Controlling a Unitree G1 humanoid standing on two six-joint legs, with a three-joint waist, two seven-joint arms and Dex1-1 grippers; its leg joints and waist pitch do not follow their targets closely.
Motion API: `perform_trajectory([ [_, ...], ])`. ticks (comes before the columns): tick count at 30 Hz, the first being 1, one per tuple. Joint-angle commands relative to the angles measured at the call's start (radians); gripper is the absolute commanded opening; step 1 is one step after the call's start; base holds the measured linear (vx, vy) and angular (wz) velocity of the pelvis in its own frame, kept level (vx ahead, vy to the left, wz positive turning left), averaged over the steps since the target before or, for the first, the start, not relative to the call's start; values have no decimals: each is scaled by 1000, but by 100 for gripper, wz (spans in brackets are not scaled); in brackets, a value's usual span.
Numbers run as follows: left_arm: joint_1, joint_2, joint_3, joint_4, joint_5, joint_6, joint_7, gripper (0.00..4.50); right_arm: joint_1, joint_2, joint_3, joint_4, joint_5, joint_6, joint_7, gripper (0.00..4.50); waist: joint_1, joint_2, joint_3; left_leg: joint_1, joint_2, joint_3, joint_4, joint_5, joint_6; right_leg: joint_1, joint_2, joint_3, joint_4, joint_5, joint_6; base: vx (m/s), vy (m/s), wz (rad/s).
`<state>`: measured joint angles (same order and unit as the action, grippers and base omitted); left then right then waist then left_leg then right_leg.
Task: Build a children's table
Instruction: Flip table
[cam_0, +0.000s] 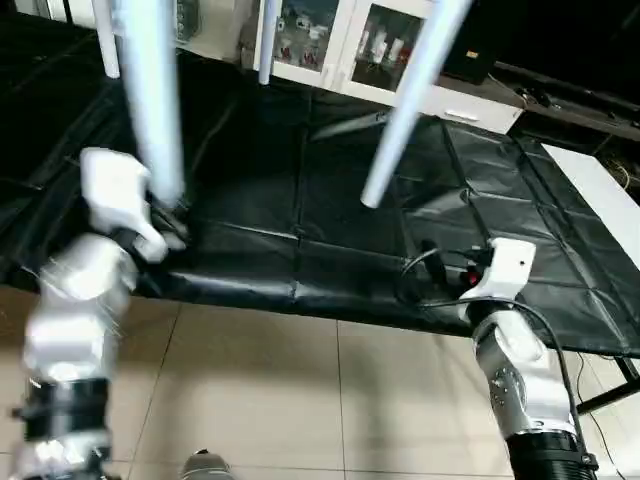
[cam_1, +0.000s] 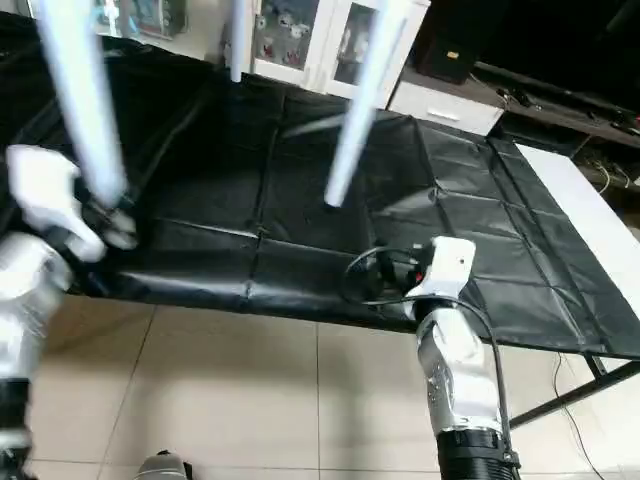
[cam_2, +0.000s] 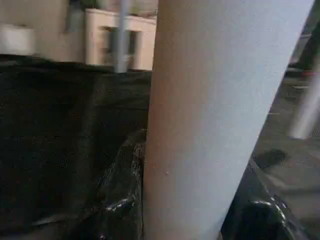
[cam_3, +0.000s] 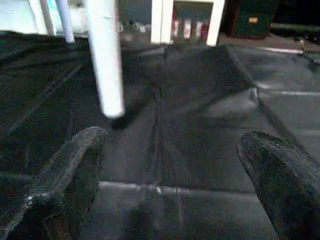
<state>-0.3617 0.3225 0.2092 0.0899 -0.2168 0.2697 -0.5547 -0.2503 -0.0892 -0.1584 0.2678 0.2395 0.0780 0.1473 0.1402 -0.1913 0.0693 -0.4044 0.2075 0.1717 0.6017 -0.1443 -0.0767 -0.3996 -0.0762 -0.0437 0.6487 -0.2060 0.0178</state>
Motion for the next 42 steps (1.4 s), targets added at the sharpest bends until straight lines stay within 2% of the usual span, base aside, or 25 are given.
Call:
perform_trajectory([
  [1, -3, -45, -43, -43, -136, 5, -107, 154, -7, -18, -26, -20, -5, 5, -7, 450, -12, 31, -74, 45, 22, -3, -79, -299, -102, 19, -55, 28, -77, -144, -87, 0, 0, 0],
  [2, 4, -39, -55, -45, -127, 1, -116, 154, -6, -20, -26, -23, -4, 7, -8, 450, -12, 32, -72, 48, 22, -2, -78, -307, -102, 16, -53, 28, -78, -148, -88, 0, 0, 0],
  [8, 20, -61, -108, -81, -109, 5, -115, 154, -10, -28, -26, -25, -4, 13, -12, 450, -16, 26, -72, 43, 23, -2, -78, -309, -98, 19, -56, 29, -80, -171, -77, 0, 0, 0],
  [17, 24, -78, -166, -16, -31, -53, -104, 154, -23, -32, -21, -15, -10, 20, -17, 450, -19, 23, -72, 44, 24, -3, -78, -308, -96, 18, -56, 30, -83, -195, -67, 0, 0, 0],
  [21, -15, -120, -167, 42, 7, -89, -20, 154, -24, -34, -20, -15, -10, 22, -17, 450, -17, 25, -71, 44, 24, -3, -78, -318, -97, 18, -56, 30, -86, -193, -66, 0, 0, 0],
  [26, -54, -161, -167, 90, 7, -101, 7, 154, -24, -35, -18, -16, -11, 25, -16, 450, -20, 22, -71, 42, 23, -5, -77, -339, -99, 18, -60, 30, -91, -239, -63, 0, 0, 0],
  [30, -123, -195, -183, 200, 34, -142, 24, 154, -24, -31, -17, -12, -11, 27, -16, 450, -18, 21, -71, 43, 23, -7, -77, -347, -97, 16, -61, 29, -95, -263, -55, 0, 0, 0],
  [33, -154, -201, -196, 251, 57, -161, 32, 154, -23, -29, -15, -13, -12, 27, -16, 450, -18, 26, -73, 40, 25, -10, -79, -336, -99, 19, -63, 28, -92, -235, -61, 0, 0, 0],
  [34, -184, -215, -207, 299, 70, -172, 40, 154, -21, -26, -13, -15, -13, 27, -16, 450, -18, 37, -74, 42, 23, -9, -78, -332, -100, 18, -61, 29, -90, -213, -64, 0, 0, 0],
  [35, -184, -215, -207, 299, 70, -172, 40, 154, -21, -26, -13, -15, -13, 27, -16, 450, -19, 32, -74, 43, 22, -6, -77, -336, -98, 15, -58, 29, -94, -213, -62, 0, 0, 0],
  [36, -210, -239, -224, 340, 75, -173, 34, 154, -17, -24, -12, -19, -13, 27, -17, 450, -17, 41, -75, 43, 22, -9, -78, -335, -100, 18, -60, 29, -90, -199, -67, 0, 0, 0],
  [37, -227, -265, -246, 375, 84, -177, 26, 154, -10, -22, -13, -24, -12, 27, -19, 450, -14, 44, -76, 44, 23, -9, -77, -336, -103, 18, -60, 30, -89, -181, -72, 0, 0, 0],
  [38, -227, -265, -246, 375, 84, -177, 26, 154, -10, -22, -13, -24, -12, 27, -19, 450, -14, 39, -76, 45, 22, -7, -77, -337, -101, 18, -59, 30, -92, -178, -73, 0, 0, 0],
  [39, -241, -292, -267, 413, 95, -187, 18, 154, -4, -19, -14, -29, -12, 26, -23, 450, -11, 41, -76, 42, 22, -6, -78, -333, -95, 21, -61, 29, -92, -166, -81, 0, 0, 0],
  [40, -249, -321, -286, 443, 103, -197, 13, 154, 2, -16, -16, -34, -12, 25, -29, 450, -7, 55, -78, 46, 22, -7, -77, -334, -98, 20, -62, 30, -87, -155, -85, 0, 0, 0],
  [41, -250, -323, -287, 445, 104, -198, 13, 154, 3, -16, -16, -35, -12, 25, -30, 450, -9, 49, -77, 46, 22, -6, -77, -333, -94, 20, -60, 30, -91, -150, -86, 0, 0, 0],
  [42, -264, -359, -297, 485, 112, -214, 25, 154, 10, -11, -17, -43, -12, 23, -37, 450, -7, 47, -76, 42, 21, -6, -78, -328, -88, 25, -60, 30, -92, -142, -88, 0, 0, 0],
])
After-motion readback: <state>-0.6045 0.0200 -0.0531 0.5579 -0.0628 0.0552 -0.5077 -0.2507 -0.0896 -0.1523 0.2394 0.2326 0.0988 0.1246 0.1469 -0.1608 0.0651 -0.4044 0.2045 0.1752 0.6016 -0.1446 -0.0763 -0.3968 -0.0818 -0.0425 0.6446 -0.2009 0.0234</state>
